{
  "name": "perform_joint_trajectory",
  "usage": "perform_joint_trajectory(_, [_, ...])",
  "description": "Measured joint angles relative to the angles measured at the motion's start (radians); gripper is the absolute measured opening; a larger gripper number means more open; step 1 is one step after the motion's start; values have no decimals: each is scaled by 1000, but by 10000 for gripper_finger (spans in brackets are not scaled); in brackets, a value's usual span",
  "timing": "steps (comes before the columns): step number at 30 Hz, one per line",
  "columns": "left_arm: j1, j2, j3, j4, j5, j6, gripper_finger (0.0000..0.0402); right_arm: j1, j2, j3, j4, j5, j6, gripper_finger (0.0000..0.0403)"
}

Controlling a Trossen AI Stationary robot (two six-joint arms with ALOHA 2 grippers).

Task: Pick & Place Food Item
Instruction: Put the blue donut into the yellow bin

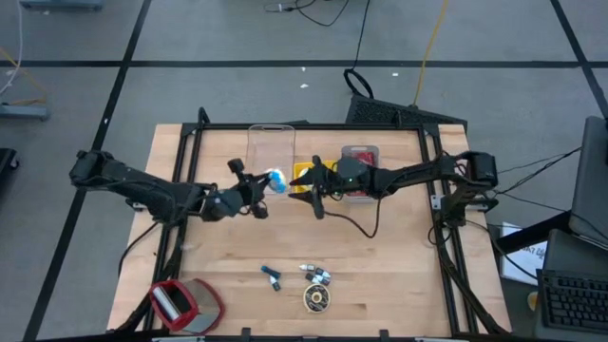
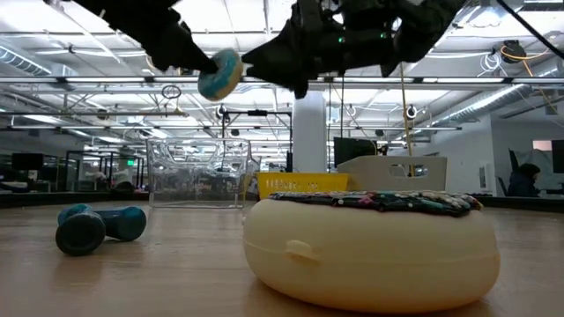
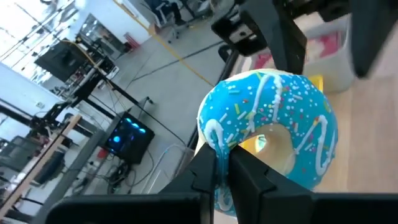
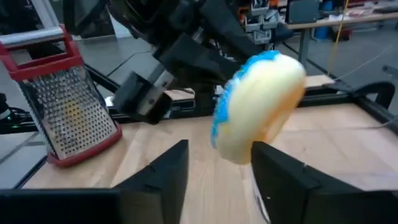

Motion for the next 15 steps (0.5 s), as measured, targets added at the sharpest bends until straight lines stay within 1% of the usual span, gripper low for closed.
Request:
perform_joint_trajectory(3, [35, 31, 0, -5, 27, 42, 22, -23, 22, -1, 47, 14, 42, 201])
perform_joint_trajectory(4, [44, 41, 0, -4, 27, 53, 22, -33, 22, -1, 48, 29, 66, 214])
perform_joint_trajectory(8, [71, 90, 0, 16, 27, 98, 26, -57, 22, -1, 68, 32, 122, 256])
perform_joint_trajectory(11, [80, 123, 0, 69, 28, 135, 29, -59, 22, -1, 48, 68, 122, 272])
perform_joint_trajectory(15, [80, 158, 0, 145, 28, 192, 30, -61, 22, -1, 26, 85, 118, 275])
